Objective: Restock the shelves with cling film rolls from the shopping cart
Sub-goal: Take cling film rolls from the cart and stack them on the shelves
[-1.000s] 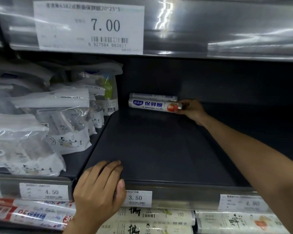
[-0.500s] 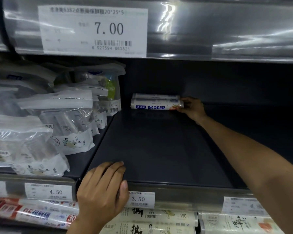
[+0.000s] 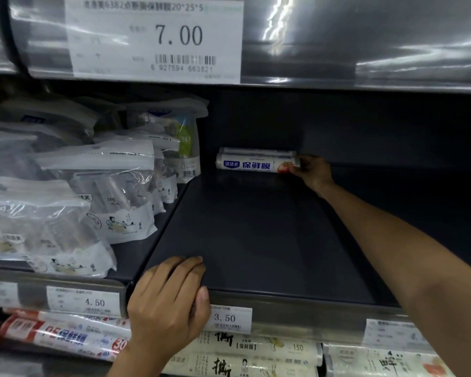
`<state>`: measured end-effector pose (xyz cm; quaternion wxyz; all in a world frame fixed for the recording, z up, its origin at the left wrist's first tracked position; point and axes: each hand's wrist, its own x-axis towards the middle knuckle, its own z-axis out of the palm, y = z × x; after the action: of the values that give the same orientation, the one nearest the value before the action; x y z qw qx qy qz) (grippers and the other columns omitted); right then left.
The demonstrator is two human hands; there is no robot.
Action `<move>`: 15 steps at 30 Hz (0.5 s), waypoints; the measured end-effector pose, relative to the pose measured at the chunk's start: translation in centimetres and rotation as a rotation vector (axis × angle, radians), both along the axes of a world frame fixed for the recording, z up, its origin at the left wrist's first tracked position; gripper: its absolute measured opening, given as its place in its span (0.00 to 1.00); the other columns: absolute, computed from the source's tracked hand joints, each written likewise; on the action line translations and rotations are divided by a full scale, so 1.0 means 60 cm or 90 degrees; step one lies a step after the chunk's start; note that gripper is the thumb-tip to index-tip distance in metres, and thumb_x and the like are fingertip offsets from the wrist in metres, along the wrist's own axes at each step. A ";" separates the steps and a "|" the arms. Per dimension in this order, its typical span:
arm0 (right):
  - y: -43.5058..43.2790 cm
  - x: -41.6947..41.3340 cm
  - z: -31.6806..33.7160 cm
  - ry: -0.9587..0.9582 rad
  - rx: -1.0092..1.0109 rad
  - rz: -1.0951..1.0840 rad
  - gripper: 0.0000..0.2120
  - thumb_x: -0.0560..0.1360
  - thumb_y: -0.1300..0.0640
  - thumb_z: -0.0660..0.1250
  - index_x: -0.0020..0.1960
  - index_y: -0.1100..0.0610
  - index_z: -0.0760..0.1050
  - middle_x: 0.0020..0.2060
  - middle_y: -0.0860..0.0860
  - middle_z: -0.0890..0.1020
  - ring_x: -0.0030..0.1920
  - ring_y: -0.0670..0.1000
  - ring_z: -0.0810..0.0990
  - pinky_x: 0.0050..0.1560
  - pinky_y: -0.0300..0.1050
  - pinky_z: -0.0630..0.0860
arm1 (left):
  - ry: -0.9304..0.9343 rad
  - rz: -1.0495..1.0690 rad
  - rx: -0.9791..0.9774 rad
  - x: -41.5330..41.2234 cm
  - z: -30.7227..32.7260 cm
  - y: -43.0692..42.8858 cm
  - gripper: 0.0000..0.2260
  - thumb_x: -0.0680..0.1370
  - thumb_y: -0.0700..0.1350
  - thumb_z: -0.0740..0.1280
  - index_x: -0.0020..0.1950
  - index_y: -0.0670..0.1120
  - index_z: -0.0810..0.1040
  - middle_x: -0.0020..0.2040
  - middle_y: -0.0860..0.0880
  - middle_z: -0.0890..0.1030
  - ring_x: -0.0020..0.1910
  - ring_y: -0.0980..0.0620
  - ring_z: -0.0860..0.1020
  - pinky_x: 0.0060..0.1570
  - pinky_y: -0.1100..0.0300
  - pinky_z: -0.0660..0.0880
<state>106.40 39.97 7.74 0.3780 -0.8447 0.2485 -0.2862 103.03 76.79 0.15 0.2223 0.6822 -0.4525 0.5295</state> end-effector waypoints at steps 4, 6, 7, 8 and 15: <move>0.001 -0.003 0.001 -0.005 -0.022 -0.006 0.22 0.72 0.58 0.72 0.63 0.63 0.75 0.59 0.59 0.79 0.60 0.55 0.77 0.61 0.39 0.70 | -0.002 0.006 0.001 -0.002 0.001 0.000 0.20 0.78 0.45 0.54 0.39 0.40 0.84 0.42 0.46 0.85 0.39 0.47 0.82 0.40 0.57 0.71; -0.004 -0.004 0.000 0.004 -0.018 -0.006 0.23 0.70 0.57 0.74 0.62 0.63 0.75 0.59 0.59 0.79 0.60 0.54 0.78 0.62 0.40 0.71 | -0.002 0.009 0.001 -0.002 0.002 0.000 0.20 0.78 0.45 0.54 0.39 0.40 0.84 0.42 0.46 0.85 0.39 0.47 0.81 0.41 0.58 0.71; -0.006 -0.006 0.001 0.010 -0.010 -0.006 0.23 0.70 0.57 0.74 0.62 0.64 0.75 0.59 0.58 0.80 0.59 0.54 0.78 0.63 0.41 0.71 | -0.001 0.011 0.001 -0.002 0.002 0.000 0.20 0.78 0.45 0.54 0.39 0.40 0.84 0.42 0.46 0.85 0.39 0.47 0.81 0.41 0.58 0.71; -0.008 -0.009 0.003 0.016 0.001 -0.008 0.24 0.69 0.57 0.75 0.62 0.64 0.76 0.59 0.58 0.80 0.59 0.54 0.78 0.63 0.42 0.72 | -0.001 0.012 0.002 -0.002 0.003 0.000 0.20 0.78 0.45 0.54 0.39 0.40 0.84 0.42 0.46 0.85 0.39 0.47 0.81 0.41 0.58 0.71; 0.037 -0.129 0.056 0.013 -0.002 -0.076 0.19 0.74 0.58 0.70 0.62 0.64 0.75 0.59 0.56 0.79 0.58 0.51 0.77 0.55 0.29 0.67 | 0.071 0.037 0.069 -0.014 0.022 0.006 0.20 0.79 0.45 0.53 0.41 0.39 0.82 0.43 0.44 0.84 0.41 0.45 0.80 0.41 0.56 0.70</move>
<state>98.65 42.20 11.07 0.3562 -0.8319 0.3016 -0.3004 102.19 77.18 1.47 0.1945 0.7342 -0.4476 0.4719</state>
